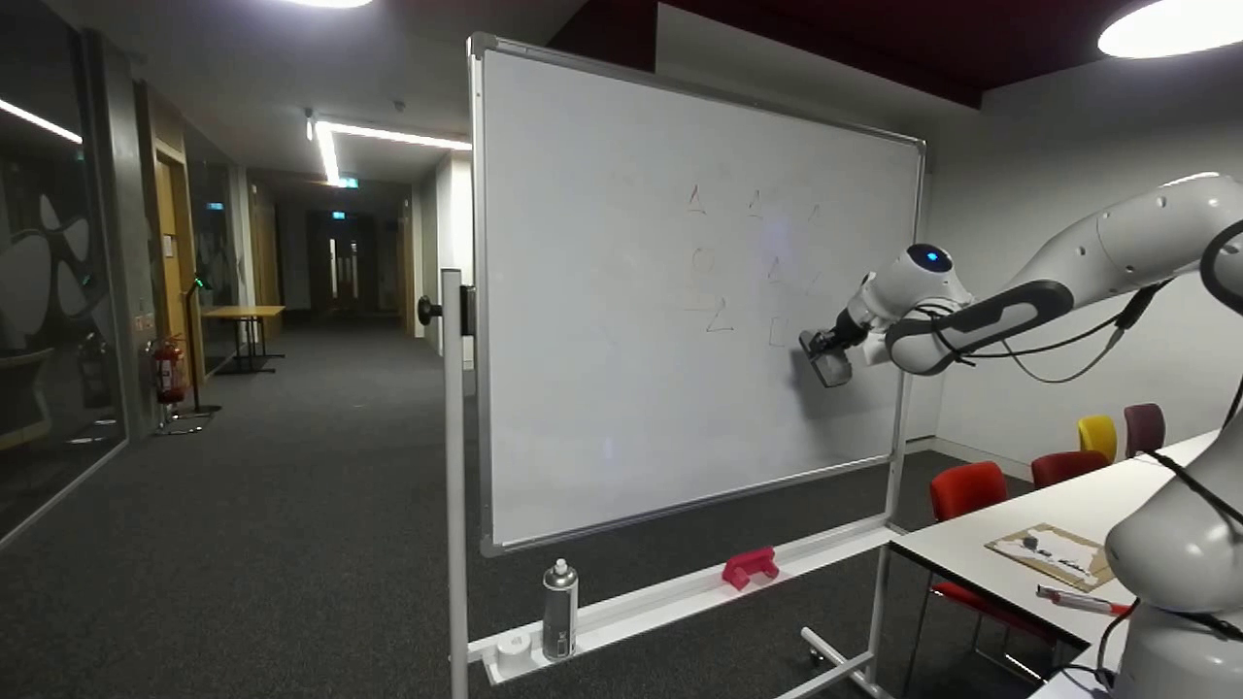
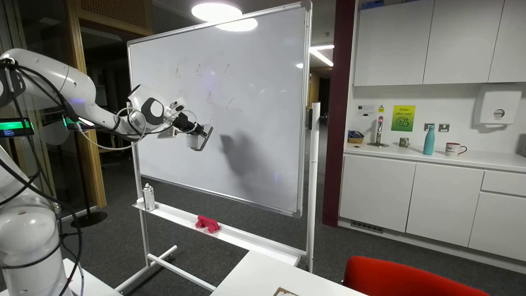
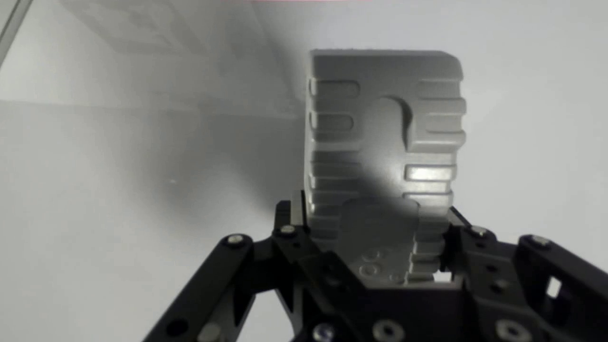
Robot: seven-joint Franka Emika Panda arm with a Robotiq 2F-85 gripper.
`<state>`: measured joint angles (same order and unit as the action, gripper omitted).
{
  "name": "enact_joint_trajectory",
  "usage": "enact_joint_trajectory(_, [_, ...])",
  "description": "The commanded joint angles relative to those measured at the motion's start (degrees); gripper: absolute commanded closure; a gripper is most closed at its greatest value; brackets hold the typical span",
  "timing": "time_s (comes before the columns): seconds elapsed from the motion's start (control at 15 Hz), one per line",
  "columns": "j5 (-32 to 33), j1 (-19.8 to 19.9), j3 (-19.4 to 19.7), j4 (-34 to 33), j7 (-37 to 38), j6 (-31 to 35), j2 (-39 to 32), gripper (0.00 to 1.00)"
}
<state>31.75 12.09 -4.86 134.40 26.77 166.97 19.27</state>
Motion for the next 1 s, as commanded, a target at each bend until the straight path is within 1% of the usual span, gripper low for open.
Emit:
enact_joint_trajectory(0.0, [1.1,0.7,-0.2,-1.6,0.4,4.2,-0.4,0.65])
enact_joint_trajectory(0.07, [0.9,1.0,-0.4,-1.7,1.1,3.7,-0.1,0.65])
enact_joint_trajectory(0.13, [0.0,0.0,0.0,-0.4,0.1,2.3,0.0,0.4])
enact_joint_trajectory(0.4, [0.0,0.0,0.0,-0.8,0.1,2.3,0.0,0.4])
enact_joint_trajectory(0.47, [-0.2,0.2,0.1,-1.2,0.6,3.7,-0.4,0.65])
enact_joint_trajectory(0.6, [0.7,1.1,-0.3,-1.6,1.8,5.6,-0.9,0.65])
enact_joint_trajectory(0.93, [1.7,1.9,-0.2,-2.2,1.2,14.3,-3.3,0.65])
